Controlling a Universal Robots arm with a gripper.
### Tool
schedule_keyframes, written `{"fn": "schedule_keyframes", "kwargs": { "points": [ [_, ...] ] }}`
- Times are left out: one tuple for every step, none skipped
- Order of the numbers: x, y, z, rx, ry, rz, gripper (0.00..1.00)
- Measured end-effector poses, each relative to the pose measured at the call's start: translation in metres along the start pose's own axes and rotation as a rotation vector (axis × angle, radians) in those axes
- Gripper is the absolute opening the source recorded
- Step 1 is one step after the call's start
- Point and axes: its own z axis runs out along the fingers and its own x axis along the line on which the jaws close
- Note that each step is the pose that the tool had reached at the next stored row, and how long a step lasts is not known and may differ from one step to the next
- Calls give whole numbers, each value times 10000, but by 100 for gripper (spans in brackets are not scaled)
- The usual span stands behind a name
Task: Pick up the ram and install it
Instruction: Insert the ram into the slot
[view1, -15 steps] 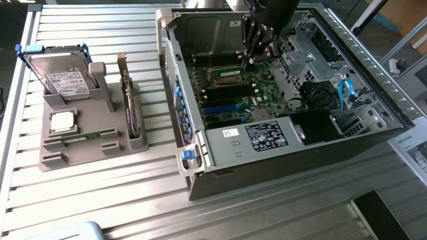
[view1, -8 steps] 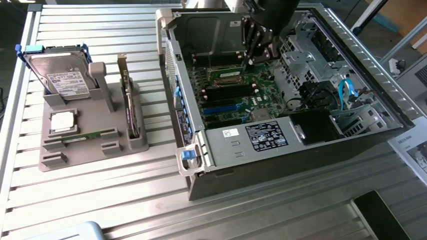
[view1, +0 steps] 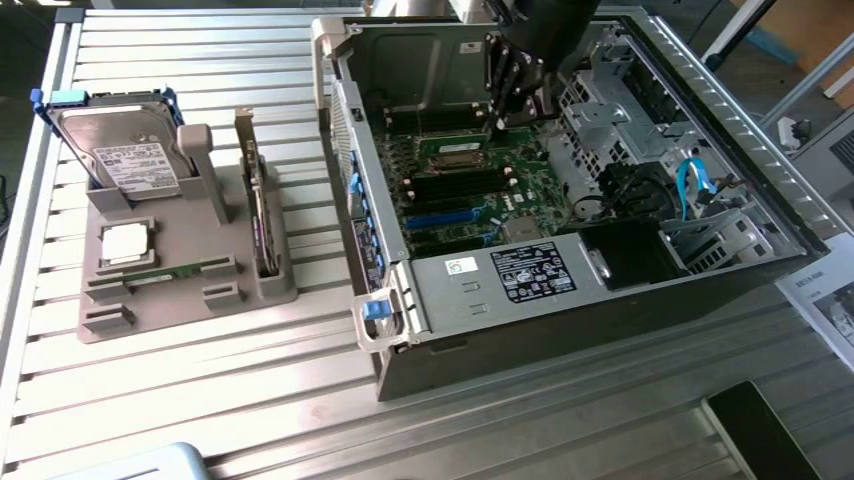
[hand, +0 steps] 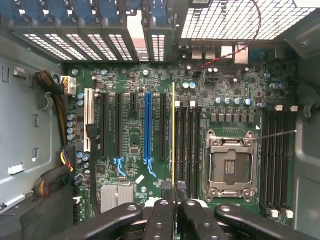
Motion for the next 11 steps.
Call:
{"fn": "schedule_keyframes", "kwargs": {
  "points": [
    [0, 0, 0, 0, 0, 0, 12],
    [0, 0, 0, -1, 0, 0, 12],
    [0, 0, 0, 0, 0, 0, 12],
    [0, -3, 0, 0, 0, 0, 12],
    [0, -7, 0, 0, -1, -2, 12],
    [0, -11, 1, 0, -2, 0, 12],
    [1, -24, 0, 0, -1, 0, 12],
    [1, -36, -1, 0, 0, 0, 12],
    [1, -50, 0, 0, -1, 0, 12],
    [1, -69, -1, 0, -1, 0, 12],
    [1, -93, -2, -1, 0, 1, 12]
  ]
}}
